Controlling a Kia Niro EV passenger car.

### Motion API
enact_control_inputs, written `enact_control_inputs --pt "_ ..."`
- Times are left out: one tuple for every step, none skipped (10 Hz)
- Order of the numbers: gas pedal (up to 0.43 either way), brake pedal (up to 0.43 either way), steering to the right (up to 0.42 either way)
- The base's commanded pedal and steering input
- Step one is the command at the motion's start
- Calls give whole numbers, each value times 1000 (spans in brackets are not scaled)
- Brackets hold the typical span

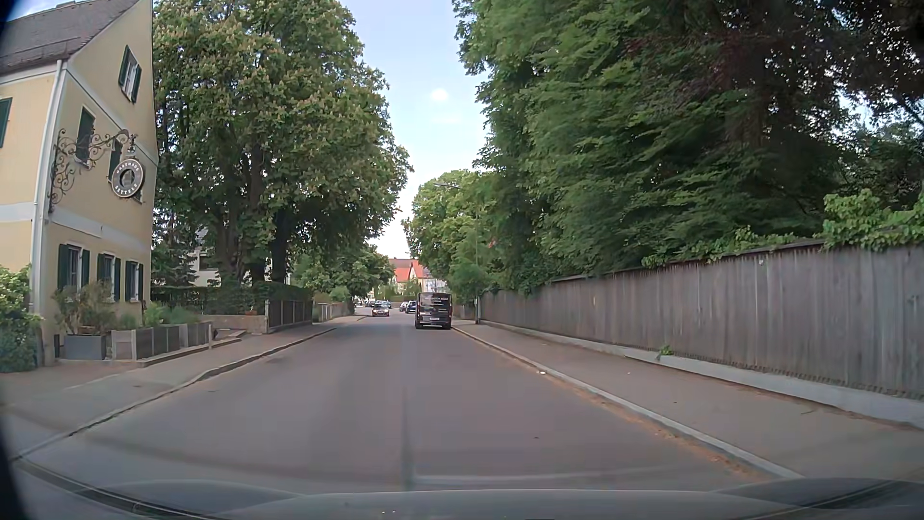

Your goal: Follow the waypoints while adhering to traffic rules and regulations

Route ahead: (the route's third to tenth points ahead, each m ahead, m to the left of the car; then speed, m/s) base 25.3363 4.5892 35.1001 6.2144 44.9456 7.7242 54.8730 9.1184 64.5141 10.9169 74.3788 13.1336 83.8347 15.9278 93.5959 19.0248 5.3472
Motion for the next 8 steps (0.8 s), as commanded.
enact_control_inputs --pt "0 18 -16" --pt "0 24 -24" --pt "0 18 -30" --pt "0 18 -38" --pt "0 24 -48" --pt "0 30 -56" --pt "0 37 -61" --pt "0 49 -66"
